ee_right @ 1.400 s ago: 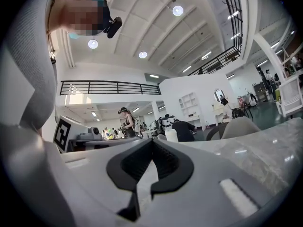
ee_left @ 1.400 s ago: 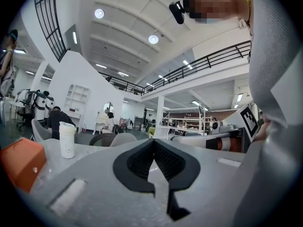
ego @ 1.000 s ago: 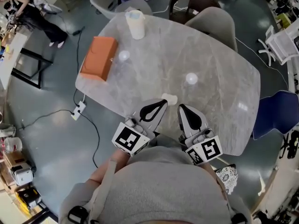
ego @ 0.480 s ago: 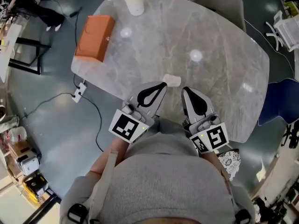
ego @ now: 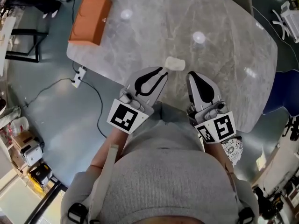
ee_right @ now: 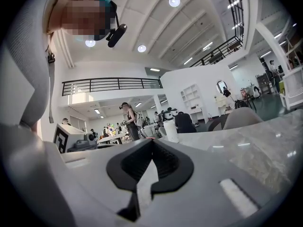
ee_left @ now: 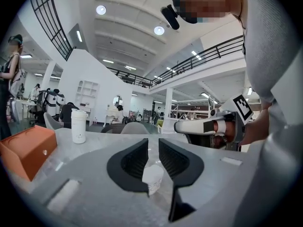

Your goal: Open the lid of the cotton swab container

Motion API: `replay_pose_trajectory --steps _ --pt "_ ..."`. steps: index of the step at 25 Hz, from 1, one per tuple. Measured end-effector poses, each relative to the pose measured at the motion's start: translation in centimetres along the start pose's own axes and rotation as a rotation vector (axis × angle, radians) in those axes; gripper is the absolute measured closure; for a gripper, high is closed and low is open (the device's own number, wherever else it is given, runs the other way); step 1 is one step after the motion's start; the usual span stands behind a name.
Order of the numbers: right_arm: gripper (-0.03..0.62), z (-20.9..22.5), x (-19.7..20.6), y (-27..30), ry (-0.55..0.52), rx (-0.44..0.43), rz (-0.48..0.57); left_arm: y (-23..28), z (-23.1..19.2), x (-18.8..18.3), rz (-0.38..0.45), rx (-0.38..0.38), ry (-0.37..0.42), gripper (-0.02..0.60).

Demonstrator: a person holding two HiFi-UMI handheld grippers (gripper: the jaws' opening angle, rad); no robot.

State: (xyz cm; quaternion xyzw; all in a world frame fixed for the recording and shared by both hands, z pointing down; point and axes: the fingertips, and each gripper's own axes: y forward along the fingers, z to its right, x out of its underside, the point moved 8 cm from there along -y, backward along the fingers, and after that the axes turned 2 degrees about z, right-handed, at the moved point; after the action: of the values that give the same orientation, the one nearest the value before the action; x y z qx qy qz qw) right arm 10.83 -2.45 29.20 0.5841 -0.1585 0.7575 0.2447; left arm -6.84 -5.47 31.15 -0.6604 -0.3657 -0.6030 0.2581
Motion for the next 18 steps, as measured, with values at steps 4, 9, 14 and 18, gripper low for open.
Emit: replay_pose_trajectory --steps 4,9,14,18 --pt "0.595 0.2 0.8 0.2 0.009 -0.009 -0.016 0.0 -0.1 1.2 -0.033 -0.005 -0.004 0.476" --pt "0.595 0.6 1.2 0.4 0.01 -0.009 -0.022 0.2 -0.4 2.9 -0.07 0.0 -0.011 0.442" --pt "0.595 0.7 1.6 0.5 0.014 -0.002 -0.029 0.5 -0.8 4.4 -0.11 0.002 -0.007 0.402" --pt "0.595 0.8 1.7 0.6 0.019 0.003 -0.031 0.9 -1.1 5.3 -0.139 0.011 -0.009 0.379"
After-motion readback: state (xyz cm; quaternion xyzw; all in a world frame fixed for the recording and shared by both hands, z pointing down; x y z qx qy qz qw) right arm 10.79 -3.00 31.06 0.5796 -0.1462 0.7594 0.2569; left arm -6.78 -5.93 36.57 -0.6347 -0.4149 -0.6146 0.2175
